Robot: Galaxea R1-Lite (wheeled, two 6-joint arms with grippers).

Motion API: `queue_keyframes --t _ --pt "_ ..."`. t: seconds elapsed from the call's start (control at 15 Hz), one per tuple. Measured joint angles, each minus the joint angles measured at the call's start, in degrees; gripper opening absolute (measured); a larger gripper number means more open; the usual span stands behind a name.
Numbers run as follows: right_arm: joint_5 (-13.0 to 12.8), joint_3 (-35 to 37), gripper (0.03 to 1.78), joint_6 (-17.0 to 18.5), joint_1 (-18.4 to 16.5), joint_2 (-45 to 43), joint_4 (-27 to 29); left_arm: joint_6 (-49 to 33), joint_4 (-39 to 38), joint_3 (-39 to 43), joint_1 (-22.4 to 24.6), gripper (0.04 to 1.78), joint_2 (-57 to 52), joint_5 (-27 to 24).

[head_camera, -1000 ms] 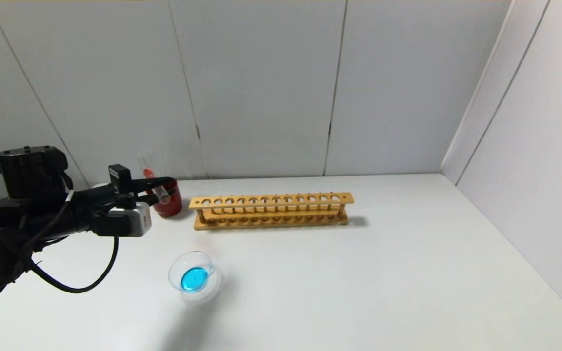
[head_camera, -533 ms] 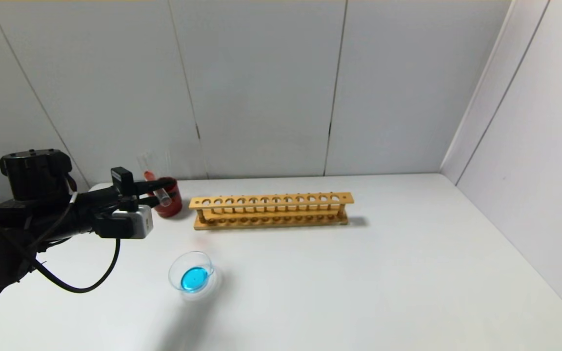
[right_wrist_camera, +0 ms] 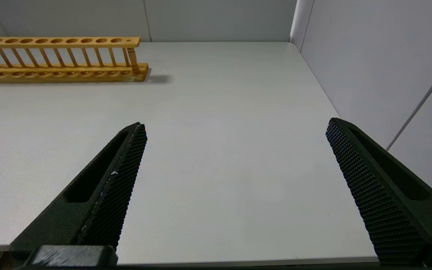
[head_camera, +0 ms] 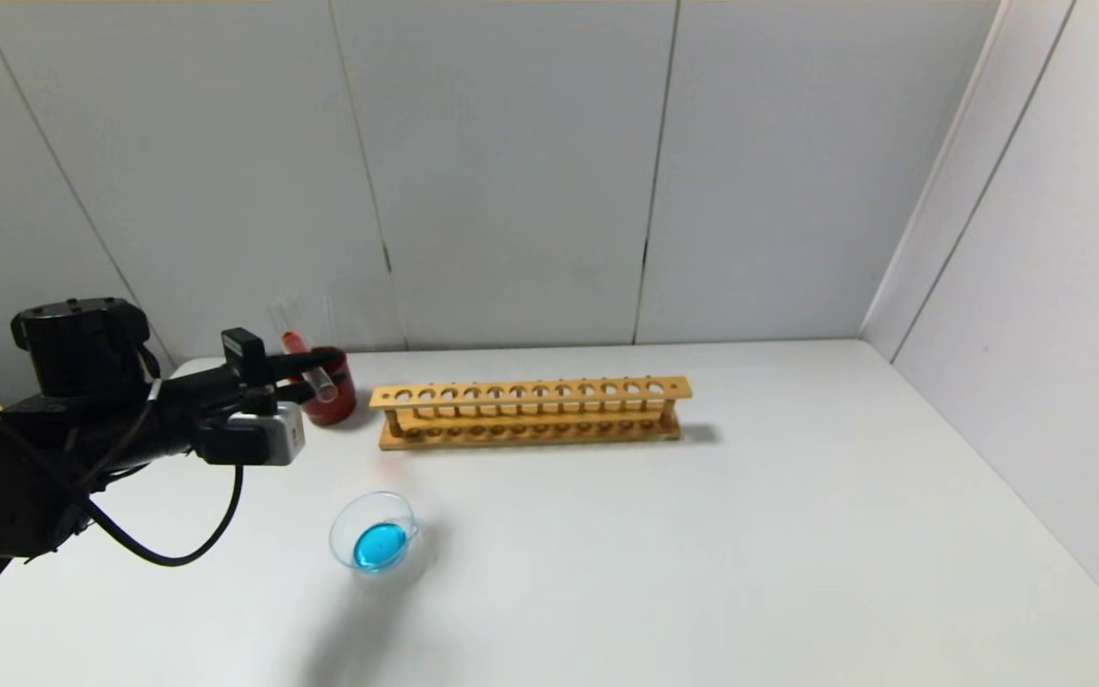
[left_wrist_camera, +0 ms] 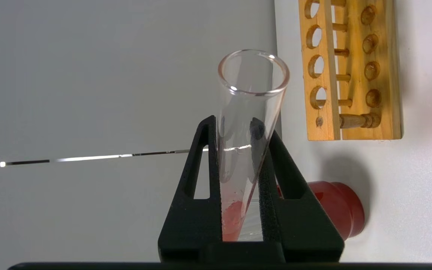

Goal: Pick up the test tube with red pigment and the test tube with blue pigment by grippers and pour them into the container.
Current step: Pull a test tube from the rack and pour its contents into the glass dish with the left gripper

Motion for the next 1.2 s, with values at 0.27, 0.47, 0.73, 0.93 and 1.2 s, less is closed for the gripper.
queue_keyframes --t 0.27,0.47,0.73,0.93,1.2 --pt "0.00 0.00 1.75 0.00 0.00 0.00 0.00 1.84 -0.02 -0.20 0.02 0.32 1.04 -0.05" --pt "0.00 0.00 1.75 0.00 0.00 0.00 0.00 2.07 -0.06 -0.30 0.00 0.32 1.18 -1.02" --pt "0.00 0.00 1.75 0.00 0.00 0.00 0.00 4.13 -0.17 -0.32 -0.02 0.32 1.34 -5.96" --pt "-0.02 0.00 1.75 0.00 0.00 0.00 0.00 6.21 -0.63 -0.59 0.00 0.32 1.45 -8.41" --pt "0.00 0.00 1.75 0.00 0.00 0.00 0.00 7.14 -0.63 -0.98 0.00 0.32 1.93 -8.57"
